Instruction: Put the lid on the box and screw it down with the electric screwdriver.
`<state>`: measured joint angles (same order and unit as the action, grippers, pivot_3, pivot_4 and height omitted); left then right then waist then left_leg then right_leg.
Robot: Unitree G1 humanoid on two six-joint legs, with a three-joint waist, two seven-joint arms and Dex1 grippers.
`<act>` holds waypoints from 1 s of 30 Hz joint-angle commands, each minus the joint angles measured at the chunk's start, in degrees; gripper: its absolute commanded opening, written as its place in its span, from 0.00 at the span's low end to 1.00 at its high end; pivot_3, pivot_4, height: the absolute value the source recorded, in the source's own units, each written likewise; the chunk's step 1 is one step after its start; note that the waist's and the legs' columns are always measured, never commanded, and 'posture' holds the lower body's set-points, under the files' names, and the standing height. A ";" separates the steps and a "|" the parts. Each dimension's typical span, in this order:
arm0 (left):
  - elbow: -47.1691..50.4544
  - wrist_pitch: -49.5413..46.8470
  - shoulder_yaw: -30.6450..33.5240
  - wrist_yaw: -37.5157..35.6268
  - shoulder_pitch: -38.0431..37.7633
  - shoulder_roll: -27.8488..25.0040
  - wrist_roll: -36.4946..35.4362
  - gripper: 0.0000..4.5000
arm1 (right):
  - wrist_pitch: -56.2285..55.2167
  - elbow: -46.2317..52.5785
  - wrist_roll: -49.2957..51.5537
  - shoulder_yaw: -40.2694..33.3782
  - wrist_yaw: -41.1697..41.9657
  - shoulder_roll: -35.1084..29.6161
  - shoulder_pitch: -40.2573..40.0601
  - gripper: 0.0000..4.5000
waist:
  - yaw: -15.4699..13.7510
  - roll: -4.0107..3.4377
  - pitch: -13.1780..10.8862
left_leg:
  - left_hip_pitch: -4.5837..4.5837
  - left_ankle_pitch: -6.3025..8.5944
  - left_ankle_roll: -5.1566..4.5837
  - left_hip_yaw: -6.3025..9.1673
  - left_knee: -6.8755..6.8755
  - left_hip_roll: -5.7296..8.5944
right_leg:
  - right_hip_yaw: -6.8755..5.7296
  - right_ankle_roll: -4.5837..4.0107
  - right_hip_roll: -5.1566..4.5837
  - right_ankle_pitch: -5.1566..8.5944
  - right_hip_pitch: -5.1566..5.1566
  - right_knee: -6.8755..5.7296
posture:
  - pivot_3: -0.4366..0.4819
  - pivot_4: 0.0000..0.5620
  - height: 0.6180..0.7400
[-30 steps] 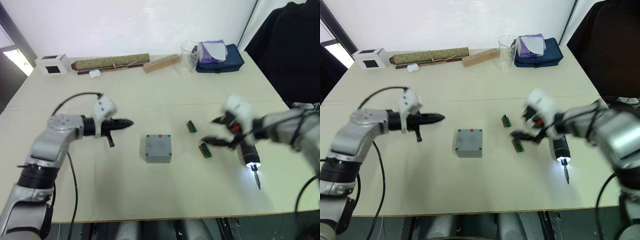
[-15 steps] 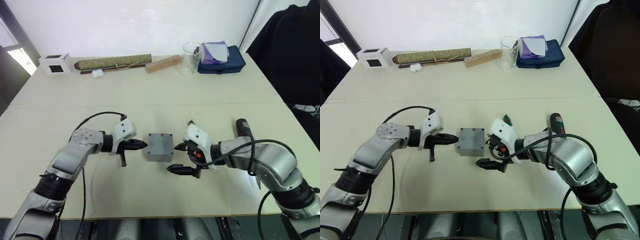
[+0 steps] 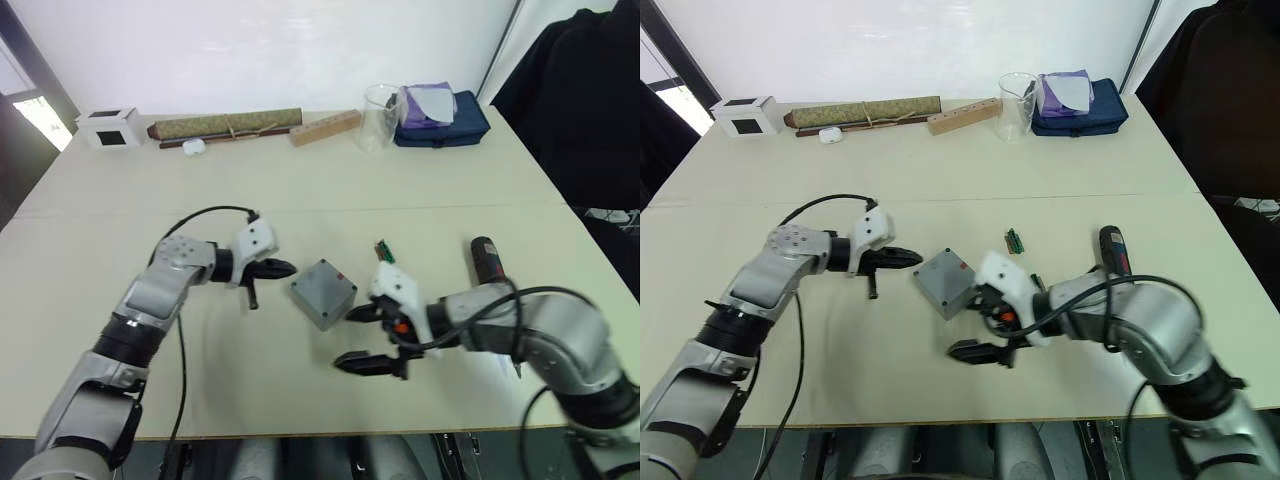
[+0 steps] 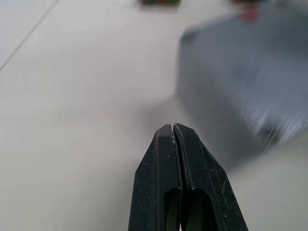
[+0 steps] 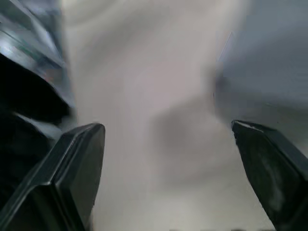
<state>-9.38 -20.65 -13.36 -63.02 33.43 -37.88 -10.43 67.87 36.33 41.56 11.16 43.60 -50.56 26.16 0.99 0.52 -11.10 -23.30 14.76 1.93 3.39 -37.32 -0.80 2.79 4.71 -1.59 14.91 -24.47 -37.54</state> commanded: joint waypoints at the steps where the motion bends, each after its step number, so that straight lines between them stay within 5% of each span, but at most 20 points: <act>1: 5.55 -1.42 0.61 -3.05 -4.94 -3.10 -1.02 0.00 | -10.64 -3.68 -7.77 2.55 2.73 -1.34 0.83 0.99 | 0.39 0.08 0.05 | 0.02 0.00 0.00 0.01 0.01 -0.03 | 0.00 0.00 0.04 0.00 0.00 0.00 | 0.48 0.27 1.00; 9: 20.75 -12.05 2.81 -0.69 -13.30 -3.04 -7.09 0.00 | -20.19 -13.45 -18.22 9.17 5.54 2.67 6.04 0.99 | 0.68 0.09 0.04 | 0.02 0.00 0.00 0.04 0.01 -0.06 | 0.00 -0.01 0.04 0.00 0.00 -0.04 | 0.48 0.27 1.00; 16: 20.88 -13.71 3.22 4.90 -10.08 1.47 -6.88 0.00 | -20.77 -11.84 -18.14 12.37 10.00 6.92 5.25 0.99 | -0.01 0.10 0.05 | 0.02 0.00 0.00 0.03 -0.04 -0.04 | 0.01 -0.01 0.04 -0.01 0.01 -0.06 | 0.48 0.27 1.00; 30: 18.97 -13.18 2.61 2.89 -8.13 1.02 -7.74 0.00 | -17.14 -6.38 -18.68 9.95 8.46 7.09 2.14 0.99 | -0.07 0.10 0.06 | 0.04 0.00 0.00 0.03 -0.05 -0.03 | 0.01 -0.02 0.03 -0.01 0.01 -0.12 | 0.48 0.27 1.00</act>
<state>7.89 -34.45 -11.34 -59.18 24.40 -36.77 -16.83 50.80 27.36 22.33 23.00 52.58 -43.97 28.18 0.92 0.62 -11.04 -23.27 14.76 1.93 3.41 -37.37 -0.83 2.80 4.69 -1.57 14.90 -24.46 -37.67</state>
